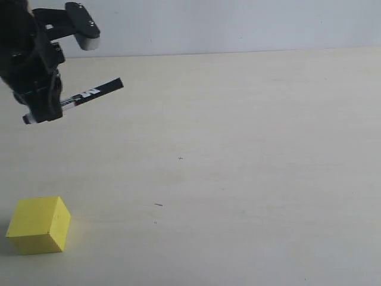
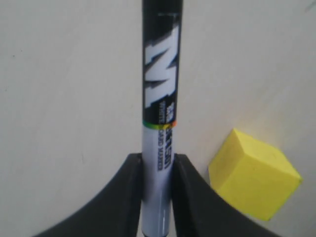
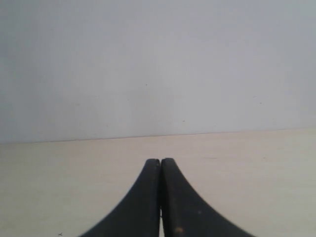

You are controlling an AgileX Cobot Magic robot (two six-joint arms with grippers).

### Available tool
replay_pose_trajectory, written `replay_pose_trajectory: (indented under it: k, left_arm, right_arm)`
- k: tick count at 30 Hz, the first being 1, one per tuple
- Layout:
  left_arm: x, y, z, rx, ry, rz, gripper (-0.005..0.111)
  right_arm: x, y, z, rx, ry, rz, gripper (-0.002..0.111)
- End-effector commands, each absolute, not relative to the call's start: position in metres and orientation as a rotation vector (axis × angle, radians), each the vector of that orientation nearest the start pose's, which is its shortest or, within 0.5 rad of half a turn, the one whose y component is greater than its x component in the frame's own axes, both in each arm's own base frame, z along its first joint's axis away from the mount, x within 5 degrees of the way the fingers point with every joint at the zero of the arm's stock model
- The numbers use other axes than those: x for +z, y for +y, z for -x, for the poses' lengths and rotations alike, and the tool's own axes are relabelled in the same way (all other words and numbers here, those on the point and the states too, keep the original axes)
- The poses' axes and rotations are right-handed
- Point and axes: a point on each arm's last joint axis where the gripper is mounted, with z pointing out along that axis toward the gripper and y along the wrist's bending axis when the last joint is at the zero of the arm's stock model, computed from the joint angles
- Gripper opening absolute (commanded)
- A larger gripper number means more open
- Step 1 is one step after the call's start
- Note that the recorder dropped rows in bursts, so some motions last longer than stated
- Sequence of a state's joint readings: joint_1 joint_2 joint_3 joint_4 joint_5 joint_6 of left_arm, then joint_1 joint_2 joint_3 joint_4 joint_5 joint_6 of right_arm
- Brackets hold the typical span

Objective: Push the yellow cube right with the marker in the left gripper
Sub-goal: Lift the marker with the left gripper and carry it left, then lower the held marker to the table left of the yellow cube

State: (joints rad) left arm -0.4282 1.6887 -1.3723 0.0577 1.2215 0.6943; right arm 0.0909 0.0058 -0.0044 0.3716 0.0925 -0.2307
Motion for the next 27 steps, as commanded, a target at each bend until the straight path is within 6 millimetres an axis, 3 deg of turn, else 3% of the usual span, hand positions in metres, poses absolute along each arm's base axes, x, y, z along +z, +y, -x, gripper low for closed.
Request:
replay_pose_trajectory:
  k: [1, 7, 11, 15, 20, 27]
  left_arm:
    - [0.282, -0.109, -0.28, 0.206, 2.429, -1.816, 0.0]
    - [0.28, -0.086, -0.275, 0.528, 2.404, -1.914, 0.0]
    - [0.275, -0.092, -0.273, 0.401, 2.453, -1.861, 0.0]
    - [0.264, -0.086, -0.268, 0.339, 2.385, -2.041, 0.0]
    - [0.241, -0.055, -0.258, 0.329, 2.455, -2.141, 0.0]
    - [0.227, -0.012, -0.253, 0.272, 2.624, -2.065, 0.0]
  right_arm:
    - [0.206, 0.008, -0.056, 0.197, 1.569, -0.011, 0.0]
    - [0.206, 0.008, -0.056, 0.197, 1.569, -0.011, 0.0]
    - [0.206, 0.008, -0.056, 0.197, 1.569, -0.011, 0.0]
    - [0.206, 0.008, -0.056, 0.197, 1.569, -0.011, 0.0]
    - [0.206, 0.008, -0.056, 0.197, 1.569, -0.011, 0.0]
    - [0.206, 0.008, -0.056, 0.197, 1.569, -0.011, 0.0]
